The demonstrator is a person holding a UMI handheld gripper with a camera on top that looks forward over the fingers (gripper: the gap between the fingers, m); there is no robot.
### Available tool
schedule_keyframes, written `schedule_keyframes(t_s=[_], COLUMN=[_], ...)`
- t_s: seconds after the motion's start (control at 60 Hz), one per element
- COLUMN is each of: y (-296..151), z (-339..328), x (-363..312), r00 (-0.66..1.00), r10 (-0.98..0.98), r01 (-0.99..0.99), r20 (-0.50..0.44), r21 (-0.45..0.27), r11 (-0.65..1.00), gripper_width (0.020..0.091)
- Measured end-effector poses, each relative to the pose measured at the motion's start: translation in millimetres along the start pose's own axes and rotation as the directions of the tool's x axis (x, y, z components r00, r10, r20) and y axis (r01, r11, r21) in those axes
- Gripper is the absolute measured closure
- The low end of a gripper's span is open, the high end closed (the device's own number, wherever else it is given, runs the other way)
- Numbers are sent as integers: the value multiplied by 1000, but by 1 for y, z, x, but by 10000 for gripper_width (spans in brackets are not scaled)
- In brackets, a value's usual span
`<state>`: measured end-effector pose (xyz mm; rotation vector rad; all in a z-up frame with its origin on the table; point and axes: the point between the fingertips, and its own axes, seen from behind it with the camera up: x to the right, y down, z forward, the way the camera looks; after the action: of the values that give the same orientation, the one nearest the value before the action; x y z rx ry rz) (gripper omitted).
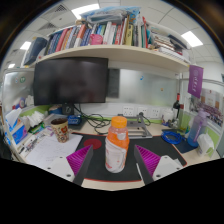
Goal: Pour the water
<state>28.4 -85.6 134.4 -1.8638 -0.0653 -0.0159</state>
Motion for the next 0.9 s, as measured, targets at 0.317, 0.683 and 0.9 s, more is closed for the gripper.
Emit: schedule_keyframes(t_s=[0.317, 0.683, 0.9], y=[11, 7, 6], z=[77, 96, 104], x=[12, 12, 11], r00=[999, 999, 1000], r10=[-39, 50, 4], r01=[41, -51, -3], r20=[-18, 8, -7], r21=[66, 125, 103], r11=[997, 991, 995], gripper_width=[286, 633, 731])
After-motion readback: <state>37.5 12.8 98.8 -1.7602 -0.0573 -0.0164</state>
